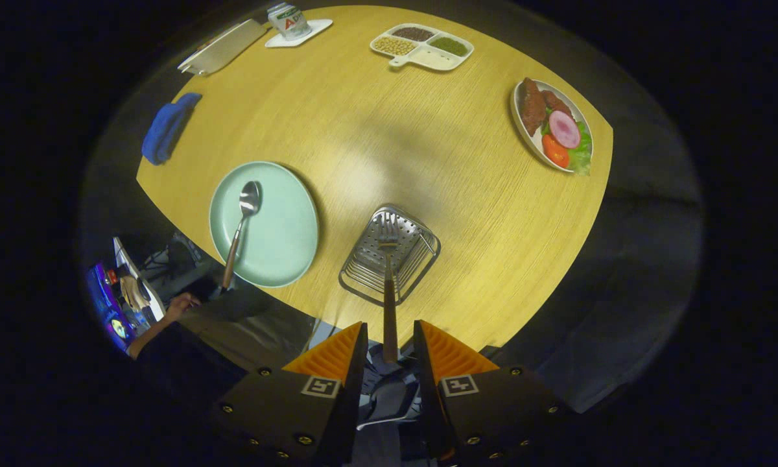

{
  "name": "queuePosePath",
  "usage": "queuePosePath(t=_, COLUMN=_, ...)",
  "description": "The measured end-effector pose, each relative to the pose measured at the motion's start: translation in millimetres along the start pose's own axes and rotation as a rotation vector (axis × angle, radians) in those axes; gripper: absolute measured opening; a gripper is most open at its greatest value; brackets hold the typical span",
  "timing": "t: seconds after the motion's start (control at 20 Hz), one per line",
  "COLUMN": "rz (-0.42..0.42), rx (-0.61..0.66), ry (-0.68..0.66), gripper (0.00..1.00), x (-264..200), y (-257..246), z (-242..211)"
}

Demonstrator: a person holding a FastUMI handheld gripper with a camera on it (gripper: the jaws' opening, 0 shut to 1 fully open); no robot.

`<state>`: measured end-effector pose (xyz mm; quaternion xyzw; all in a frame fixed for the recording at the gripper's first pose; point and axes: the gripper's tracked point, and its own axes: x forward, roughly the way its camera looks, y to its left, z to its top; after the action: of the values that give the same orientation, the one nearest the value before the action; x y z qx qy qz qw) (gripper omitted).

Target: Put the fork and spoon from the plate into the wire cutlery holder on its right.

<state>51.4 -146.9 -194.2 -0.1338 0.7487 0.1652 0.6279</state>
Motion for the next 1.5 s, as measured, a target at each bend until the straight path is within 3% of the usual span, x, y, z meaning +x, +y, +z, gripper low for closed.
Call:
queuePosePath(t=0.35, rz=0.077, rx=0.081, ry=-0.199, gripper=0.42, x=-6, y=59, z=-23)
queuePosePath(t=0.55, rz=0.140, rx=0.100, ry=-0.200, gripper=0.42, x=17, y=102, z=-37)
queuePosePath(t=0.95, rz=0.170, rx=0.084, ry=-0.159, gripper=0.42, x=41, y=151, z=-46)
queuePosePath(t=1.5, rz=0.264, rx=0.114, ry=-0.167, gripper=0.42, x=70, y=220, z=-4)
